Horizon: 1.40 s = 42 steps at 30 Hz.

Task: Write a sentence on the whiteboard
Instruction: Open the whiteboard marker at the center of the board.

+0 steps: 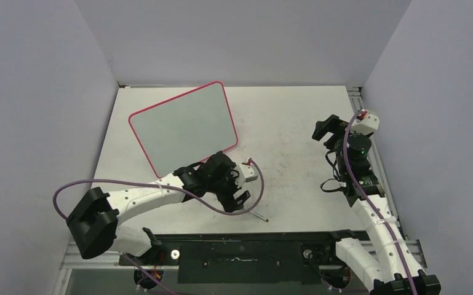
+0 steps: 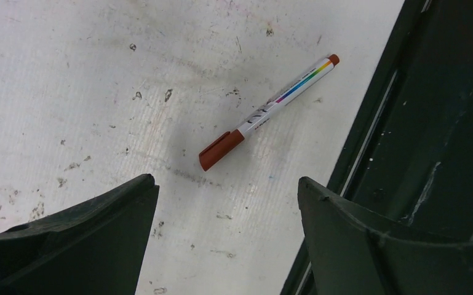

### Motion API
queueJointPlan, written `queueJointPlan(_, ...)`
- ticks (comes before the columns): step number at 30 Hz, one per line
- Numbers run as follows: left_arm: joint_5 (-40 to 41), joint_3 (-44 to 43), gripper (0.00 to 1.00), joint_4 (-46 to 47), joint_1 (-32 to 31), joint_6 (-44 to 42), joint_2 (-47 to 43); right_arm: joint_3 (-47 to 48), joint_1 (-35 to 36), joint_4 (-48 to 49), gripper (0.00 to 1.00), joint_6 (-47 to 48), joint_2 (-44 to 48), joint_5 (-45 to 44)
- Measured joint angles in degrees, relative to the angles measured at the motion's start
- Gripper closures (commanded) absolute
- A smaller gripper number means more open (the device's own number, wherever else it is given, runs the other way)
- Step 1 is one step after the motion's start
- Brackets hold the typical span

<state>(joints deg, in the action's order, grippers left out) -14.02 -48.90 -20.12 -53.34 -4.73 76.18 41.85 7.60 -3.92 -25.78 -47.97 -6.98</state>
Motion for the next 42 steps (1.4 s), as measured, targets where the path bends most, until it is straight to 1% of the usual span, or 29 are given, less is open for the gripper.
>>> queueJointPlan(8, -0.98, -1.42, 0.2, 1.49, -1.73, -8.52, 9.75, 0.07, 0.0, -1.31, 0.1, 1.16, 1.57, -0.24)
queueJointPlan(11, -0.83, -2.58, 0.21, 1.92, -2.36, -9.55, 13.11, 0.07, 0.0, -1.38, 0.1, 1.29, 1.6, -0.37)
queueJointPlan(17, 2.49, -2.58, 0.25, 3.28, -4.24, -9.92, 15.17, 0.07, 0.0, -1.38, 0.1, 1.53, 1.6, -0.79)
queueJointPlan(25, 11.5, -1.79, 0.44, 6.95, -8.92, -9.25, 17.35, 0.07, 0.0, -1.38, 0.1, 1.55, 1.6, -1.16)
queueJointPlan(28, 14.88, -1.88, 0.48, 7.54, -10.16, -8.55, 18.27, 0.07, 0.0, -1.38, 0.1, 1.53, 1.6, -1.16)
queueJointPlan(30, 16.22, -1.9, 0.55, 7.76, -10.64, -7.74, 18.4, 0.04, 0.0, -1.36, 0.1, 1.53, 1.6, -1.14)
queueJointPlan(33, 17.49, -2.19, 0.63, 7.87, -11.08, -6.34, 18.86, 0.04, 0.0, -1.36, 0.1, 1.51, 1.57, -1.14)
queueJointPlan(36, 18.12, -4.24, 0.73, 6.71, -11.32, -5.11, 20.46, 0.04, 0.0, -1.33, 0.1, 1.51, 1.53, -1.14)
queueJointPlan(42, 18.27, -8.02, 0.81, 3.63, -11.43, -2.49, 23.17, 0.04, 0.0, -1.33, 0.1, 1.53, 1.22, -1.14)
